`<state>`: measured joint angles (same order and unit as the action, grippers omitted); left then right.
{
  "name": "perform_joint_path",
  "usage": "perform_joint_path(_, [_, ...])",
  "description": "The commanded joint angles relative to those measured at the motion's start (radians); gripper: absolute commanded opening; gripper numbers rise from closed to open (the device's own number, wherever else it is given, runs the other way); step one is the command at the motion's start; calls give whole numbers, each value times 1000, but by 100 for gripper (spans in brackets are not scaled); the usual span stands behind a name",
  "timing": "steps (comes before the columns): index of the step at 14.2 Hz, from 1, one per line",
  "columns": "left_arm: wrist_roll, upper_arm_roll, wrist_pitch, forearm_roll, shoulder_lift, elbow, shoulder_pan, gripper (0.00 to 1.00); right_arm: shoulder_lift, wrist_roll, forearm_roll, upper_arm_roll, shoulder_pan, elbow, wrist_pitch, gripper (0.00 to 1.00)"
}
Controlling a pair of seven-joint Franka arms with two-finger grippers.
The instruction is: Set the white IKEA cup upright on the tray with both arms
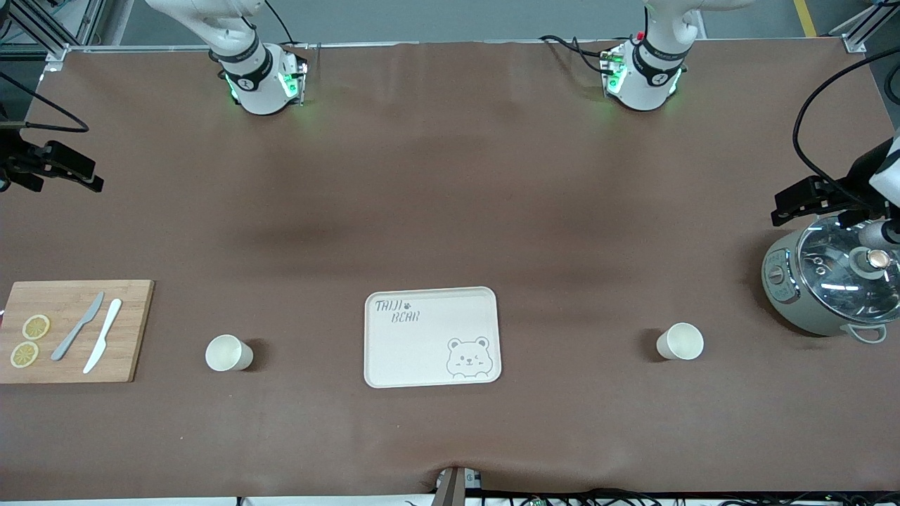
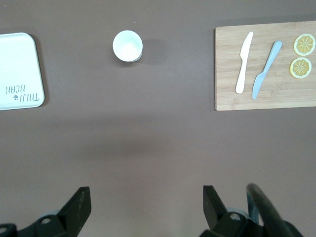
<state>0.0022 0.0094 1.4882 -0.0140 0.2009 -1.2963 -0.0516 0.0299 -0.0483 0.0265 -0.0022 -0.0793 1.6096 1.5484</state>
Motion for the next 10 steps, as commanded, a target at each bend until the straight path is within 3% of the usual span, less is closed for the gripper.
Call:
perform_joint_path(1, [4,-6,7,11,-3,3,13,100,13,11,-11,7,-4,10,6,100])
perform_joint_path(10, [-1,-5,9,40,23,-4,-4,100,-4,11,-5,8,-14,-22,-1,100])
